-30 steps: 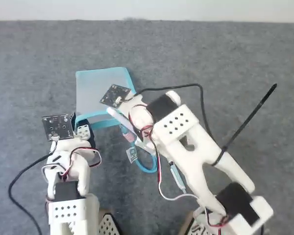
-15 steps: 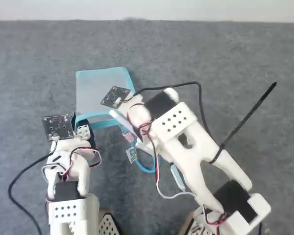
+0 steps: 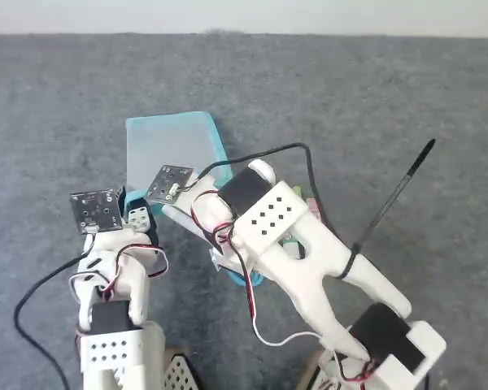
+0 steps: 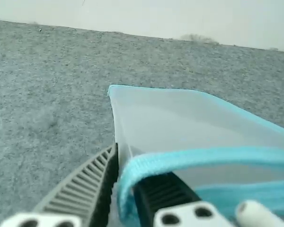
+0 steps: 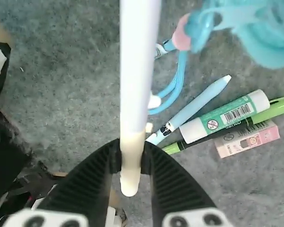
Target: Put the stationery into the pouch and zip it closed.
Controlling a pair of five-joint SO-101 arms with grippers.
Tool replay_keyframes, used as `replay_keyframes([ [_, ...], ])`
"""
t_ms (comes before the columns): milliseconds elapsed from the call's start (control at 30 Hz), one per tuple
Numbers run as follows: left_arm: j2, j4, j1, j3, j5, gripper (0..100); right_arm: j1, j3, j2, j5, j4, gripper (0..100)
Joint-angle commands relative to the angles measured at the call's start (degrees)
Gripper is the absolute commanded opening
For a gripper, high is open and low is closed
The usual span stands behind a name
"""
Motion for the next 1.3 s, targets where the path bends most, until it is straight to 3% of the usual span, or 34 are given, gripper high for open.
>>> replay_keyframes([
  [0, -0.88, -2.02, 0.44, -1.1, 0.53, 1, 1.19, -0.97, -0.31, -0.62, 0.48, 0.7],
  [167, -0.88, -1.93, 0.53, -1.1, 0.53, 1, 4.26, -2.02, -0.22, -0.7, 0.57, 0.7],
  [1100, -0.88, -1.85, 0.62, -1.1, 0.53, 1, 4.44, -26.73, 17.89, -2.37, 3.74, 0.7],
  [1267, -0.88, -1.85, 0.62, -1.1, 0.53, 1, 4.18, -31.91, 20.62, -6.42, 3.56, 0.7],
])
